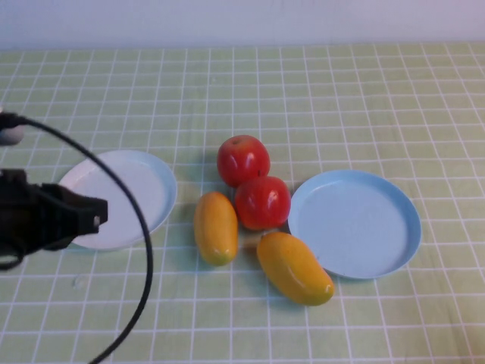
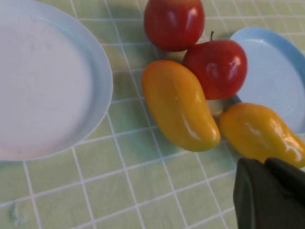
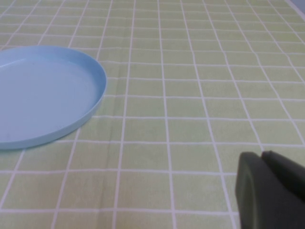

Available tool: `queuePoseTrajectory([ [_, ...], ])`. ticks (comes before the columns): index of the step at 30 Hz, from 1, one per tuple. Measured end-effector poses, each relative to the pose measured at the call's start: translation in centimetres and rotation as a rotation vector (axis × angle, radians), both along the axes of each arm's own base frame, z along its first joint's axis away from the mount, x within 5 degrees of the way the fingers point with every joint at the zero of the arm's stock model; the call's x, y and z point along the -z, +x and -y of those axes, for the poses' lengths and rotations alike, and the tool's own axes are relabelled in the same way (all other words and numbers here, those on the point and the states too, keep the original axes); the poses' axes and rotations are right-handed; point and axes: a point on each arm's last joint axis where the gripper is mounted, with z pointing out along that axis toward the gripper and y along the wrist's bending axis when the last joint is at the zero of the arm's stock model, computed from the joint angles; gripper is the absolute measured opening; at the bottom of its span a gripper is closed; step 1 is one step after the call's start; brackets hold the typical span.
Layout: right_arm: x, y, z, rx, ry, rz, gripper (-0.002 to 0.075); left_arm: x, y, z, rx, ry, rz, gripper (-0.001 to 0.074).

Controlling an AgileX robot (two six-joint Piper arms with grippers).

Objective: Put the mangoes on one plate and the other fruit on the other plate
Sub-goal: Put one type of fruit in the left plate

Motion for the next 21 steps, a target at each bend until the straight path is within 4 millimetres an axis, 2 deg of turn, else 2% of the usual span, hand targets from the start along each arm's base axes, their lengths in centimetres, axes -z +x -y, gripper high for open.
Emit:
queuePoseTrajectory([
  [3, 0.0, 0.0, 0.0, 0.0, 0.0, 0.0, -0.0017, -0.2, 3.4, 1.0, 0.056, 0.072, -0.043, 0.0001],
  [6, 0.0, 0.0, 0.0, 0.0, 0.0, 0.0, -0.0016, 0.1, 6.4, 3.0, 0.12, 0.145, -0.08, 0.0001],
  [9, 0.0, 0.0, 0.0, 0.0, 0.0, 0.0, -0.0017, 0.6, 9.2, 5.7, 0.193, 0.243, -0.121, 0.0001],
  [14, 0.0, 0.0, 0.0, 0.0, 0.0, 0.0, -0.0017, 0.3, 13.7, 10.1, 0.307, 0.421, -0.14, 0.0001],
  [21, 0.0, 0.0, 0.0, 0.0, 0.0, 0.0, -0.0017, -0.7, 19.2, 13.4, 0.346, 0.444, -0.142, 0.0001],
])
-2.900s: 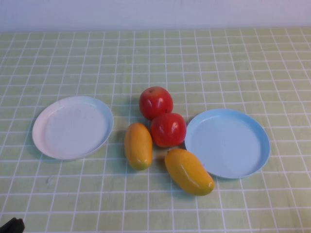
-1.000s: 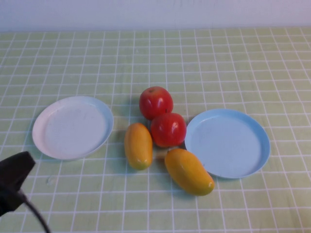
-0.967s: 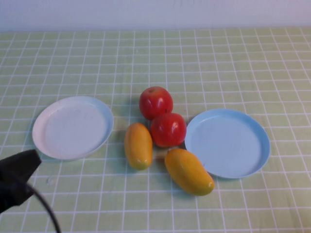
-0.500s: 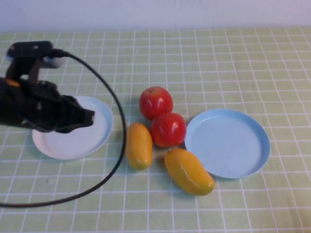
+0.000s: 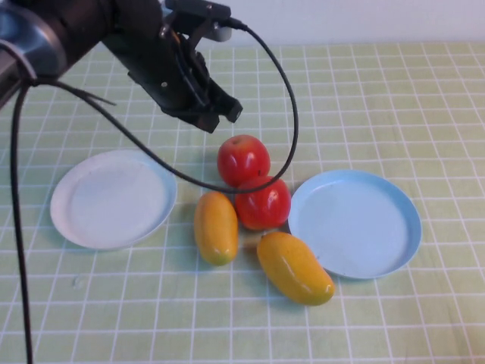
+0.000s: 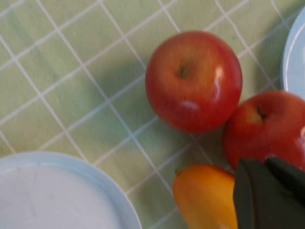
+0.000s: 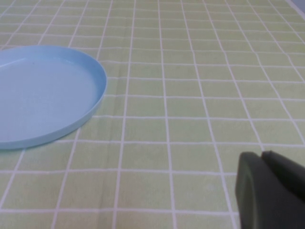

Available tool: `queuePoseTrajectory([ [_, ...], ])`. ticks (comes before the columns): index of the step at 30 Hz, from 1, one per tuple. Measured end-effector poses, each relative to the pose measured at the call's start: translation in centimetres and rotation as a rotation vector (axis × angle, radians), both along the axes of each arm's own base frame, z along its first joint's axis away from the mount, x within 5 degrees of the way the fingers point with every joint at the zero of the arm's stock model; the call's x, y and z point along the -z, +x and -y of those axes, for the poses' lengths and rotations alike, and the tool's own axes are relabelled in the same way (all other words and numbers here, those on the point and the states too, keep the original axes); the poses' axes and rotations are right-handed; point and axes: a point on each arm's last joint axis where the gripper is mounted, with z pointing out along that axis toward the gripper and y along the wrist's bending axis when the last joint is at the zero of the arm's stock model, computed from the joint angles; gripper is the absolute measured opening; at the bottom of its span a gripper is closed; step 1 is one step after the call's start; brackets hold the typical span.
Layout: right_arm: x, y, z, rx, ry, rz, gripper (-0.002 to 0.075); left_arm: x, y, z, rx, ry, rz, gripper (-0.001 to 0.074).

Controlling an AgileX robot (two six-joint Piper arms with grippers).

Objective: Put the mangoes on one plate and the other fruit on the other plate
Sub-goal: Put one type of fruit in the left plate

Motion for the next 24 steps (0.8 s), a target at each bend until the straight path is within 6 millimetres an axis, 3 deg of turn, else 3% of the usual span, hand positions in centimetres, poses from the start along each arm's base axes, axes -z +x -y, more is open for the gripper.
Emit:
queuePoseTrajectory([
  [4, 0.0, 0.0, 0.0, 0.0, 0.0, 0.0, -0.0017, 0.2, 2.0, 1.5, 0.021, -0.016, -0.034, 0.0001],
  [7, 0.0, 0.0, 0.0, 0.0, 0.0, 0.0, -0.0017, 0.9, 2.2, 2.9, 0.046, -0.053, -0.069, 0.0001],
  [13, 0.0, 0.0, 0.0, 0.0, 0.0, 0.0, -0.0017, 1.3, -0.1, 6.7, 0.252, 0.006, -0.033, 0.0001],
  [17, 0.0, 0.0, 0.0, 0.0, 0.0, 0.0, -0.0016, 2.9, -2.1, 8.5, 0.337, 0.059, -0.069, 0.0001],
  [21, 0.0, 0.0, 0.0, 0.0, 0.0, 0.0, -0.0017, 4.4, -3.3, 7.5, 0.353, 0.123, -0.12, 0.0001],
  [24, 0.0, 0.0, 0.0, 0.0, 0.0, 0.0, -0.0017, 4.2, -3.9, 6.2, 0.439, 0.181, -0.088, 0.0001],
])
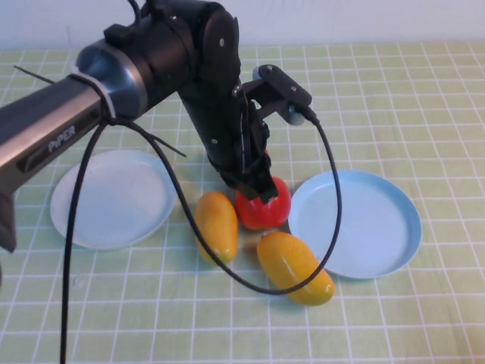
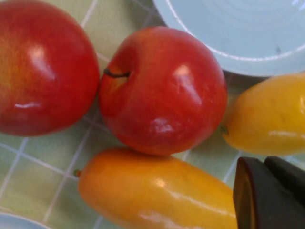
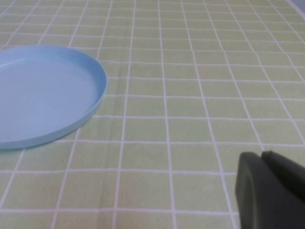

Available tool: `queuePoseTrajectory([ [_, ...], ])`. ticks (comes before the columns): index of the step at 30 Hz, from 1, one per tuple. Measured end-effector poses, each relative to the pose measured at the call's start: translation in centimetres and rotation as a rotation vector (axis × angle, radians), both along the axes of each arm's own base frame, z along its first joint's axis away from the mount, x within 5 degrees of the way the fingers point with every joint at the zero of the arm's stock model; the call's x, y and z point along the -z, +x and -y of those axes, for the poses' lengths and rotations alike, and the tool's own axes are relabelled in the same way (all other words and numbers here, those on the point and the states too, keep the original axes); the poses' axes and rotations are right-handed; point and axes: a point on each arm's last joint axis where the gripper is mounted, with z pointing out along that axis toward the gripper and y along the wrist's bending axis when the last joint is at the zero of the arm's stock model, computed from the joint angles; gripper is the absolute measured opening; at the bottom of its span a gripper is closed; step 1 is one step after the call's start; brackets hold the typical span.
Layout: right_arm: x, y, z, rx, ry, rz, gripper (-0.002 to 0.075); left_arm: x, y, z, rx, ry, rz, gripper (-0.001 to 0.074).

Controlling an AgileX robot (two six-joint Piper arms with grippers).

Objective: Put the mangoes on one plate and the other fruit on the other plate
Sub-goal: Put one type of fruit in the left plate

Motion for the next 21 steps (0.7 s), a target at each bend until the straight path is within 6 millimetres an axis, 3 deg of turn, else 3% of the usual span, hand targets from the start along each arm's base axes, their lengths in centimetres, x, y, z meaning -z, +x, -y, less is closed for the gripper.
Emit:
queuePoseTrajectory([
  [7, 0.0, 0.0, 0.0, 0.0, 0.0, 0.0, -0.0017, -0.4, -0.7, -0.5, 0.262, 0.03, 0.069, 0.0001],
  [10, 0.0, 0.0, 0.0, 0.0, 0.0, 0.0, -0.0017, -0.2, -0.6, -0.5, 0.292, 0.044, 0.079, 0.0055],
  [12, 0.0, 0.0, 0.0, 0.0, 0.0, 0.0, -0.0017, -0.1, -0.4, -0.6, 0.298, 0.064, 0.089, 0.0149],
  [17, 0.0, 0.0, 0.0, 0.0, 0.0, 0.0, -0.0017, 0.7, 0.0, -0.5, 0.305, 0.082, 0.102, 0.0542],
  [21, 0.0, 0.0, 0.0, 0.0, 0.0, 0.0, -0.0017, 2.2, 0.9, 0.1, 0.334, 0.084, 0.119, 0.0643],
])
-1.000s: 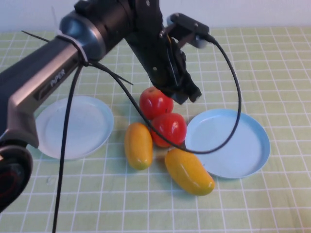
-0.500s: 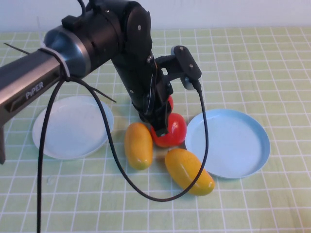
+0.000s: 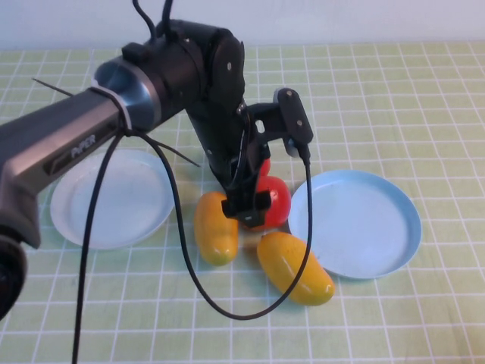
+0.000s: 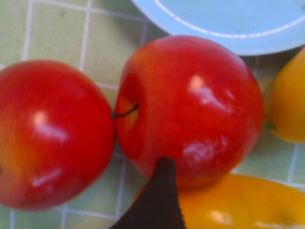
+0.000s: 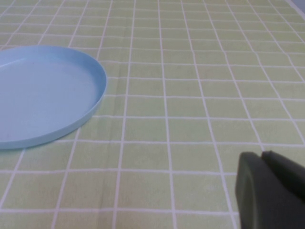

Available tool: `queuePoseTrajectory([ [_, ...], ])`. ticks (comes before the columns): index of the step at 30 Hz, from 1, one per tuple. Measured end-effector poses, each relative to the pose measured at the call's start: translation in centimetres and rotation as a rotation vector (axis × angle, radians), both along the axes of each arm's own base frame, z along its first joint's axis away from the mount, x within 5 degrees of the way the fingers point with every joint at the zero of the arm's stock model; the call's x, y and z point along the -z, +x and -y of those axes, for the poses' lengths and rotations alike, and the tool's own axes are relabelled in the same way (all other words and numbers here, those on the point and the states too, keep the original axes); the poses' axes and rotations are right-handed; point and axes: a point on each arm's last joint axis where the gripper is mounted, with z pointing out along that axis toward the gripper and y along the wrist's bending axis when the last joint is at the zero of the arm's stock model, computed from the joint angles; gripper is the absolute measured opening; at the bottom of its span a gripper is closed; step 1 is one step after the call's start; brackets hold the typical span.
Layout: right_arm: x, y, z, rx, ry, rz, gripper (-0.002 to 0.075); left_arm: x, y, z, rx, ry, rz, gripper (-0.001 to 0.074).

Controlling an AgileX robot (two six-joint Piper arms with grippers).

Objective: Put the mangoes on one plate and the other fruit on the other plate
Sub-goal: Put one type of fruit in the left plate

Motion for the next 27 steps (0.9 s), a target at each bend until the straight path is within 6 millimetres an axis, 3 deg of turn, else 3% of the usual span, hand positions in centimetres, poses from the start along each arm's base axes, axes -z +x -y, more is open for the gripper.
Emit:
queuePoseTrajectory([
  [6, 0.0, 0.0, 0.0, 0.0, 0.0, 0.0, -0.0017, 1.7, 0.9, 0.6, 0.084, 0.01, 0.038, 0.0663],
  [27, 0.0, 0.0, 0.0, 0.0, 0.0, 0.0, -0.0017, 3.1, 1.6, 1.6, 0.146, -0.045, 0.069, 0.0659],
])
